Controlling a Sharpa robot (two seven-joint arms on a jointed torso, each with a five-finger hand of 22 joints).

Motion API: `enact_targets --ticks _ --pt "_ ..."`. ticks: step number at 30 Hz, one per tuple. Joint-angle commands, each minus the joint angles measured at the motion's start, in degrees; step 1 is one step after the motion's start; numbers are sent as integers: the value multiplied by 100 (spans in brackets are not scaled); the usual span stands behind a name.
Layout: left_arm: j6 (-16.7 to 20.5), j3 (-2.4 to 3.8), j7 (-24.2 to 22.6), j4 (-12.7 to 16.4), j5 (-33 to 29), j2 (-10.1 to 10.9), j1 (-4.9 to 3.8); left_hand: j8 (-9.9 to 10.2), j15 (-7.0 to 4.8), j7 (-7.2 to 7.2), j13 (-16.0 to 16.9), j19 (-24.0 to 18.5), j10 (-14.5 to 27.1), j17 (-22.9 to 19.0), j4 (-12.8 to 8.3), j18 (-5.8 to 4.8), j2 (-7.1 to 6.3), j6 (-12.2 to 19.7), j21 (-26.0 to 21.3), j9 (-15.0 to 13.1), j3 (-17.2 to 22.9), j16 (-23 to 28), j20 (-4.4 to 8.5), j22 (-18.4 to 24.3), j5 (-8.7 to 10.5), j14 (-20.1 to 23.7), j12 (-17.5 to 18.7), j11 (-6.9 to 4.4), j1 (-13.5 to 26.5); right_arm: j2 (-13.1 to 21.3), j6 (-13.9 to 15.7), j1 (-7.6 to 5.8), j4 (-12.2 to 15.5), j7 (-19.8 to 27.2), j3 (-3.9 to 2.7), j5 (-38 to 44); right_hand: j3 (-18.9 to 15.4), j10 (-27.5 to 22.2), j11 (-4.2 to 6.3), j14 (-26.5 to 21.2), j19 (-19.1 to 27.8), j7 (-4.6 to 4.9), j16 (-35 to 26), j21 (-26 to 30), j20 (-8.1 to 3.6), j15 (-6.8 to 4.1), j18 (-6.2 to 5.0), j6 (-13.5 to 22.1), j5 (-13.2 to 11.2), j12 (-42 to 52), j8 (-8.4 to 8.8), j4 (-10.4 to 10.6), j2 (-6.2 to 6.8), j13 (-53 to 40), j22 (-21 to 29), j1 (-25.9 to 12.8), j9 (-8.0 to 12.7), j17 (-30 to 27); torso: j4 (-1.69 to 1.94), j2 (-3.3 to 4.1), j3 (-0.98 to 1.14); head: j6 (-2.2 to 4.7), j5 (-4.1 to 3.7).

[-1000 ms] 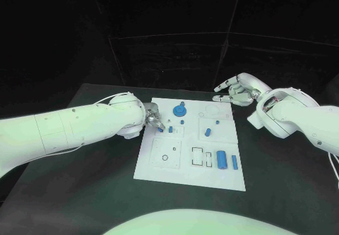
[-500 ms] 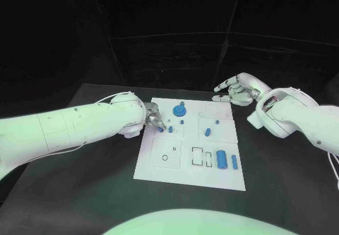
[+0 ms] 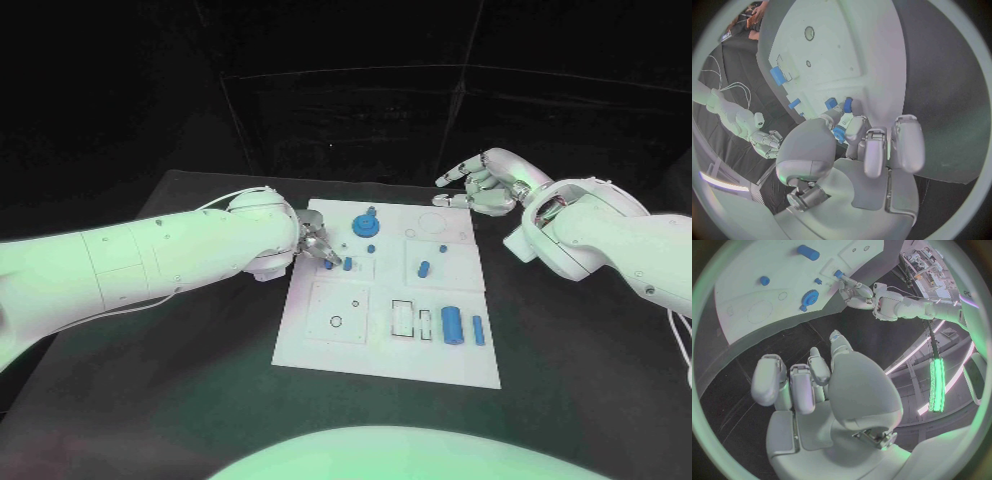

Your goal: Assemble the parts on the task board

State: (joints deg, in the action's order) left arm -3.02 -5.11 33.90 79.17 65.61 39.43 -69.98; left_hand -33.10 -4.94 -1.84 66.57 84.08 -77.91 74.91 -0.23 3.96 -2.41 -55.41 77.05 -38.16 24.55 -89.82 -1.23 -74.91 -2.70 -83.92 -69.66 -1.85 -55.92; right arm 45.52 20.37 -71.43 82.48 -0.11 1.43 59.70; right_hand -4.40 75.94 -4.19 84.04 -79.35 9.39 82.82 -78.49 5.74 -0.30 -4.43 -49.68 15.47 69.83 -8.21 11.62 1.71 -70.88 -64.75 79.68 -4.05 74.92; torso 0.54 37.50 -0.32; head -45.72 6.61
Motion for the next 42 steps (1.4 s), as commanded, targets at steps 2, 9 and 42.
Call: enact_targets --ticks 2,9,42 --pt "-82 -8 75 -37 -11 -8 9 -50 -47 9 8 87 -16 1509 51 -57 -13 -18 18 -19 -132 -18 40 -169 -1 -608 -23 -32 99 -7 -61 -10 -1 21 -3 -16 -39 -32 -4 335 38 -5 -39 35 -9 -4 -42 28 -12 -30 -28 17 -35 8 6 -23 2 379 3 2 -1 -1 -4" --pt "-35 -8 78 -70 -11 -11 9 -108 -49 7 21 94 -23 1509 230 -61 -91 -18 26 -44 -495 -18 47 -187 1 -608 -39 -30 282 -13 -72 -10 -10 19 -3 -16 -54 -34 -5 335 40 -4 -41 37 -8 -3 -43 31 -16 -31 -31 35 -40 10 10 -36 2 378 4 0 -3 -5 -3" --pt "1876 -3 -2504 -92 -1344 111 7 577 522 -653 -2816 -1801 2791 -842 350 605 421 1262 -3975 724 -1839 2222 -459 3196 -57 853 2940 631 -1288 -18 -78 -5 -46 22 -2 -34 -97 -42 -7 335 48 -2 -44 48 -7 -1 -46 42 -25 -39 -37 80 -47 20 30 -68 4 378 3 -1 1 60 -49"
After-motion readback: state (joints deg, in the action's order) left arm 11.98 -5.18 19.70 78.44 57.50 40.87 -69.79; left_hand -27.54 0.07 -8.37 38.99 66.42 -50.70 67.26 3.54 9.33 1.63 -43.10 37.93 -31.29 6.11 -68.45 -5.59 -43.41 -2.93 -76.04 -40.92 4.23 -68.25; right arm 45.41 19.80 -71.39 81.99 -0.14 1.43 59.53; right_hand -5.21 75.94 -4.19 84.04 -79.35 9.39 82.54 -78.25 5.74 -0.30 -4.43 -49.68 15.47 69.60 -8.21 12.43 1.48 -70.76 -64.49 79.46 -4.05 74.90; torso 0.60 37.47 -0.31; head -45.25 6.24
